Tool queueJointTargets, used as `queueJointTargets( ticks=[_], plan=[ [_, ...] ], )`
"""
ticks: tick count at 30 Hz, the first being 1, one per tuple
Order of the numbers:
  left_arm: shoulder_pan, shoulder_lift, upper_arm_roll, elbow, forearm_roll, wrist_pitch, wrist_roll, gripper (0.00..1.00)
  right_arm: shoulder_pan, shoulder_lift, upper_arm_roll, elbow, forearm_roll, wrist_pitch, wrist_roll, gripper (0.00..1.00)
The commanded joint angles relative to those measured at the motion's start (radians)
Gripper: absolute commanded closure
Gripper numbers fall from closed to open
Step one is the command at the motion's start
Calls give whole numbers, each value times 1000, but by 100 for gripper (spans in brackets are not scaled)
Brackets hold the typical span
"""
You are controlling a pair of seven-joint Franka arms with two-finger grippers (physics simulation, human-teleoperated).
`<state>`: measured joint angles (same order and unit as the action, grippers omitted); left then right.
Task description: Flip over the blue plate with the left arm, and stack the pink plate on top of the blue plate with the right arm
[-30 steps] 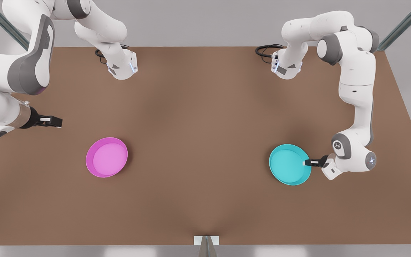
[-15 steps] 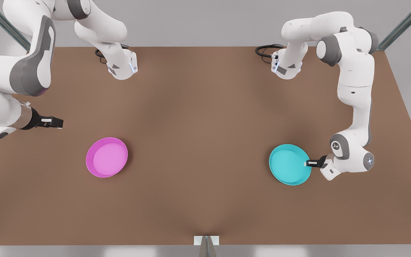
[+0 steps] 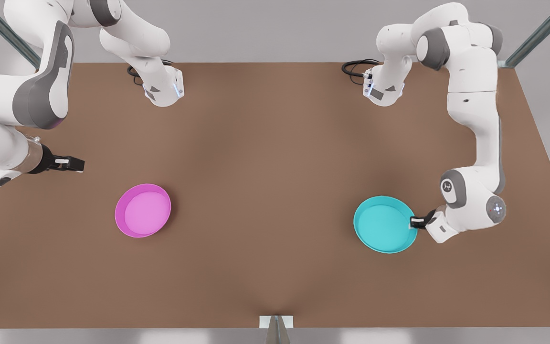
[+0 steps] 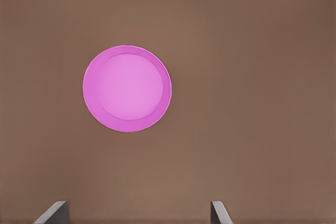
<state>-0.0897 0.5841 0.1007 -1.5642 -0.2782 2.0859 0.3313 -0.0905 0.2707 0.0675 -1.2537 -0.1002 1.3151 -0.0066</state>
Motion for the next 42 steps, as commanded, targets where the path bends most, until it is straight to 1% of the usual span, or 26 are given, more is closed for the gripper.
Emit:
queueJointTargets(
  ticks=[1,3,4,5,6,8,9,10,12,13,14,15,17,18,19,21,22,24,26,27,28,31,35,41,42],
  plan=[
    [-96,-15,42,99,145,-151,-331,79,0,-2,0,0,0,0,-1,0],
    [-188,-13,40,228,261,-253,-593,79,0,-1,0,0,0,0,-1,0],
    [-209,-16,34,289,272,-273,-779,79,0,-2,0,0,0,0,-1,0],
    [-252,-33,37,314,310,-303,-792,79,0,-1,0,0,0,0,-1,0],
    [-292,-67,37,316,413,-328,-798,79,-2,-1,0,0,0,0,-1,0],
    [-346,-63,39,391,522,-376,-899,79,-2,-1,0,0,0,0,-1,0],
    [-448,-35,123,440,539,-380,-905,79,-2,-1,0,0,0,0,-1,0],
    [-652,8,367,467,527,-371,-896,79,-2,-1,0,0,0,0,-1,0],
    [-915,95,654,469,527,-365,-900,79,-1,-1,2,0,0,0,-1,0],
    [-1018,146,769,467,527,-363,-917,79,-2,-1,0,0,0,0,-1,0],
    [-1068,197,821,464,533,-340,-949,79,-2,-1,0,0,0,0,-1,0],
    [-1151,263,899,457,536,-319,-1011,79,-2,-1,0,0,0,0,-1,0],
    [-1265,336,971,455,542,-336,-1098,79,0,-1,2,0,0,0,-1,0],
    [-1312,384,1007,455,588,-334,-1156,79,0,-1,0,-1,0,-2,-1,0],
    [-1340,419,1005,455,657,-326,-1258,79,0,-1,2,-1,0,-2,-1,0],
    [-1381,433,993,454,691,-323,-1420,79,0,-1,2,-1,0,-4,-1,0],
    [-1397,453,933,454,810,-333,-1595,79,0,-1,2,-1,0,-4,-1,0],
    [-1401,545,925,452,910,-319,-1862,79,-2,5,2,-1,4,-5,-1,0],
    [-1400,592,912,412,996,-241,-2100,79,-1,7,2,-3,5,-7,1,0],
    [-1400,594,878,348,1099,-190,-2294,79,-2,7,2,-3,7,-8,1,0],
    [-1401,597,855,303,1166,-170,-2399,79,-2,7,2,-3,8,-8,1,0],
    [-1401,602,769,250,1344,-182,-2721,79,2,7,2,-3,8,-8,1,0],
    [-1400,625,691,243,1377,-198,-2841,79,0,7,0,-3,8,-8,1,0],
    [-1400,675,659,247,1398,-199,-2910,79,2,7,2,-3,8,-8,1,0],
    [-1400,680,659,247,1400,-199,-2901,72,2,7,2,-3,8,-10,1,0]
  ],
)
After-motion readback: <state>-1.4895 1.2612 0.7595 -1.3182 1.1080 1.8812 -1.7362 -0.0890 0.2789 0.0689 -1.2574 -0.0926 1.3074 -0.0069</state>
